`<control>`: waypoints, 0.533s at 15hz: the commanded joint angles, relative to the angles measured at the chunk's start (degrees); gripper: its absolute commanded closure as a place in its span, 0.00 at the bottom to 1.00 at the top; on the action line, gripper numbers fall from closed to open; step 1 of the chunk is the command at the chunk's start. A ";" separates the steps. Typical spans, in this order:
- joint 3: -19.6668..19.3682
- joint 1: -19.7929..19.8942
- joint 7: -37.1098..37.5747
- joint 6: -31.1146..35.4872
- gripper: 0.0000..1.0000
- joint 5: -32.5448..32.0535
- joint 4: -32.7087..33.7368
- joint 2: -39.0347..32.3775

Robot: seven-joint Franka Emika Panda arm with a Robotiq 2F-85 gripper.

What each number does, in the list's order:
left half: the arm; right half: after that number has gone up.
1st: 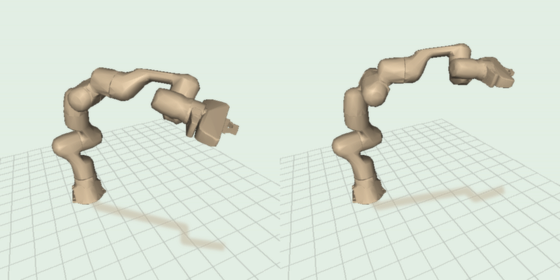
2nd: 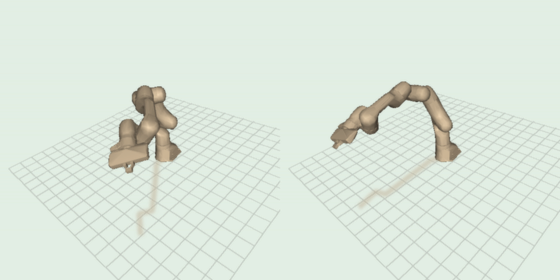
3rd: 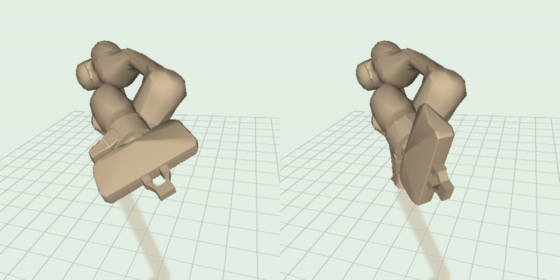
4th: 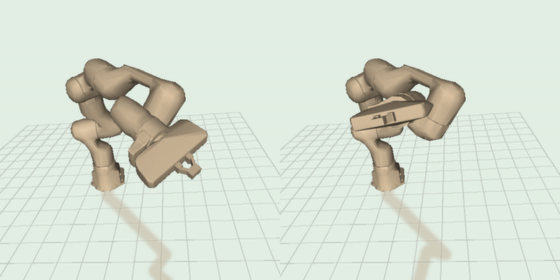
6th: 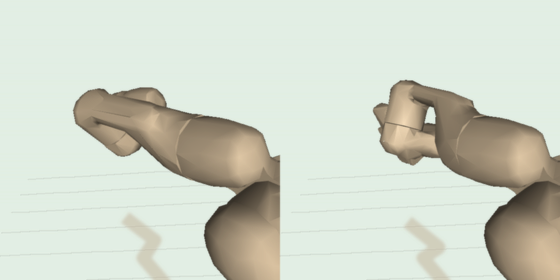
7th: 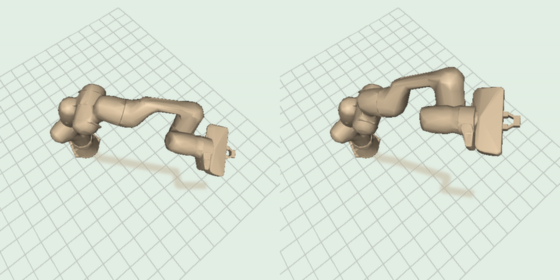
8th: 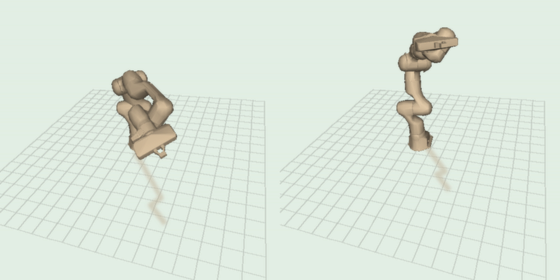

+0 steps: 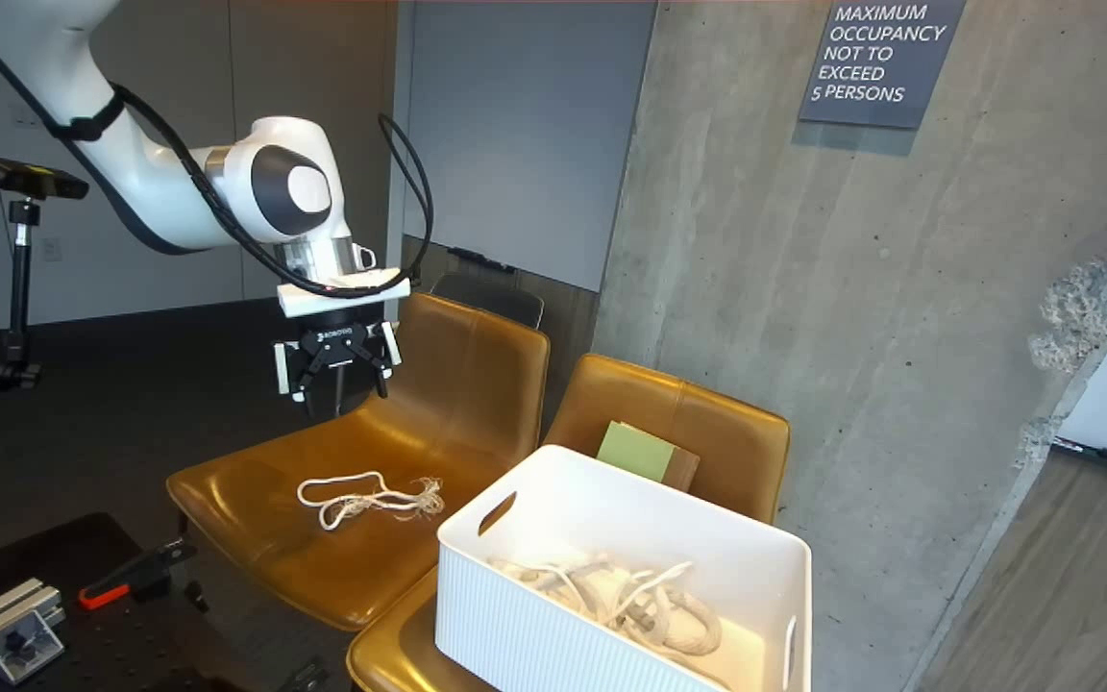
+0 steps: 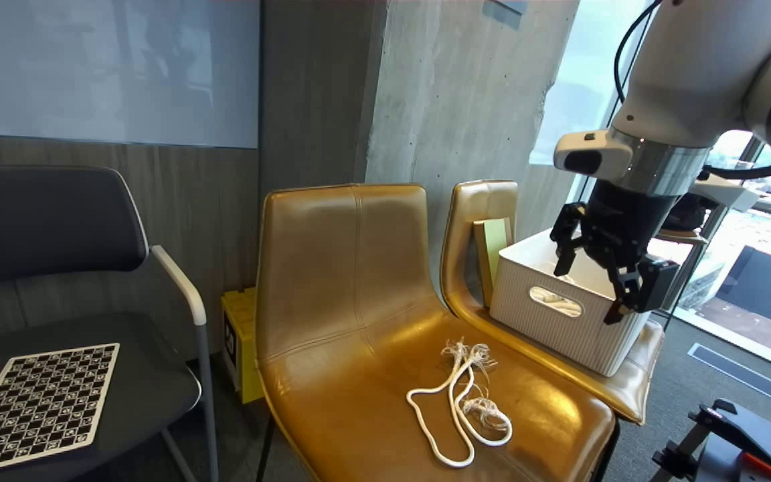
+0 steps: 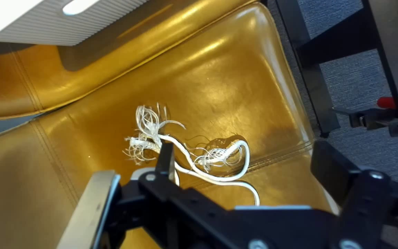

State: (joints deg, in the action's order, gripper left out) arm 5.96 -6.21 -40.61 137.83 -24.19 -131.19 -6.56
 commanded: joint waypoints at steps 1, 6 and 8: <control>0.41 -0.40 3.43 4.28 0.00 -0.91 1.24 -6.21; 1.39 -0.95 5.84 10.17 0.00 0.07 3.30 -15.61; 1.65 -1.69 7.76 12.43 0.00 -0.40 4.22 -18.85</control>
State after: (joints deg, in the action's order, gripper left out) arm 7.06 -6.88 -35.69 147.66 -24.19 -129.39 -20.90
